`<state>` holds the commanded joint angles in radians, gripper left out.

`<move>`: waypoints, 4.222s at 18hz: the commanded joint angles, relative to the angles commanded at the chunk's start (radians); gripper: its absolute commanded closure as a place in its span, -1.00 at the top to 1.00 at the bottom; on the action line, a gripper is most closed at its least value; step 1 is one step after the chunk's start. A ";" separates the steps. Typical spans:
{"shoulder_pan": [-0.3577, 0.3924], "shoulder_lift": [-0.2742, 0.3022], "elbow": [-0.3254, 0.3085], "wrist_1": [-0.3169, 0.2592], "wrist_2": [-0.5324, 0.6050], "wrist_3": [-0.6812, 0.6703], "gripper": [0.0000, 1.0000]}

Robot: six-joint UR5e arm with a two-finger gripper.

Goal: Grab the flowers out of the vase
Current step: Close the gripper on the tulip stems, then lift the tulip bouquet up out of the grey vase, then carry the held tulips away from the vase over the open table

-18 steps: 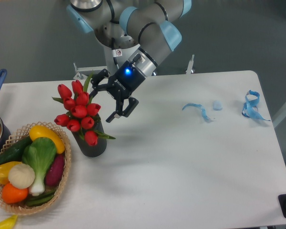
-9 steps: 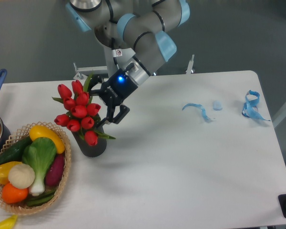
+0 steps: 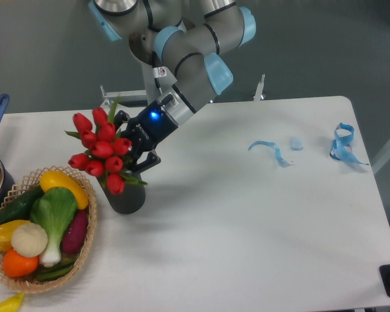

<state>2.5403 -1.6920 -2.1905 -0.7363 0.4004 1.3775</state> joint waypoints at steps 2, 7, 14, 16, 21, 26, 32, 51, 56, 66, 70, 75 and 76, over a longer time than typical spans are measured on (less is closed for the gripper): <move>0.000 0.006 0.000 -0.002 0.000 -0.002 -1.00; 0.006 0.018 0.005 -0.002 -0.044 -0.009 -1.00; 0.012 0.066 0.018 -0.002 -0.101 -0.095 -1.00; 0.021 0.080 0.038 -0.002 -0.103 -0.155 -1.00; 0.034 0.112 0.064 -0.002 -0.130 -0.250 -1.00; 0.063 0.146 0.075 -0.002 -0.173 -0.305 -1.00; 0.086 0.153 0.143 -0.002 -0.199 -0.417 -1.00; 0.170 0.067 0.396 0.008 -0.015 -0.439 -1.00; 0.166 0.084 0.403 0.005 0.212 -0.434 -1.00; 0.124 0.061 0.393 -0.006 0.586 -0.410 -1.00; 0.103 0.058 0.319 -0.005 0.666 -0.400 -1.00; 0.089 0.009 0.322 -0.006 0.744 -0.394 -1.00; 0.080 -0.004 0.330 -0.009 0.762 -0.397 -1.00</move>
<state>2.6201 -1.6964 -1.8608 -0.7455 1.1626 0.9802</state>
